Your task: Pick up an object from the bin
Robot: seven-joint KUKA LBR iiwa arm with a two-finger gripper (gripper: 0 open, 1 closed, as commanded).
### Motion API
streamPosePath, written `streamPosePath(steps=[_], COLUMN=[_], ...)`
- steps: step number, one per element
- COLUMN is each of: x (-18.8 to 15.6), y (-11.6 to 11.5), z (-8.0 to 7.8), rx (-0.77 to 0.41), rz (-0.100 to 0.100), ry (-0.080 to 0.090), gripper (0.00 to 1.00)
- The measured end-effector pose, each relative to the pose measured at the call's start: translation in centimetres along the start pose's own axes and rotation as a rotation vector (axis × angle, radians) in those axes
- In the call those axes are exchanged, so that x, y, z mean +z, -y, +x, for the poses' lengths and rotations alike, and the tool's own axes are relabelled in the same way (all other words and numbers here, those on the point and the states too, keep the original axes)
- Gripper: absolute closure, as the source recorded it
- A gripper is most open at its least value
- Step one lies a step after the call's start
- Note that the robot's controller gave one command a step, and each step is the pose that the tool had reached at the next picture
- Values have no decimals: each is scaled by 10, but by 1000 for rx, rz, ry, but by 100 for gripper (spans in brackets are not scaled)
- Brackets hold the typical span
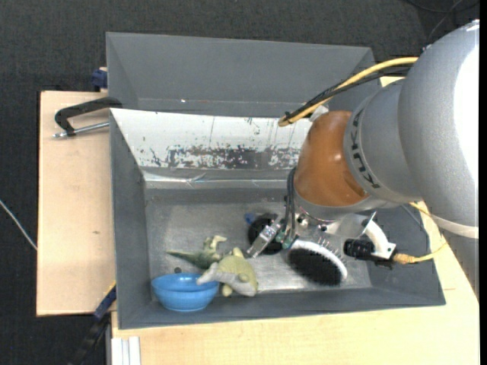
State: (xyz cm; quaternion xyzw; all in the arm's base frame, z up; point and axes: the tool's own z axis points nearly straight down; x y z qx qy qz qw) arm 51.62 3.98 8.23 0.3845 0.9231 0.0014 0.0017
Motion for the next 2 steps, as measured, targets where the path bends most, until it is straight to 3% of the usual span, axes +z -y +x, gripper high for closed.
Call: streamPosePath(steps=[1,2], x=[-4,-82], y=[-1,-3], z=[0,-2], rx=[-1,-4], rz=[1,-5], ry=[0,5], gripper=[100,100])
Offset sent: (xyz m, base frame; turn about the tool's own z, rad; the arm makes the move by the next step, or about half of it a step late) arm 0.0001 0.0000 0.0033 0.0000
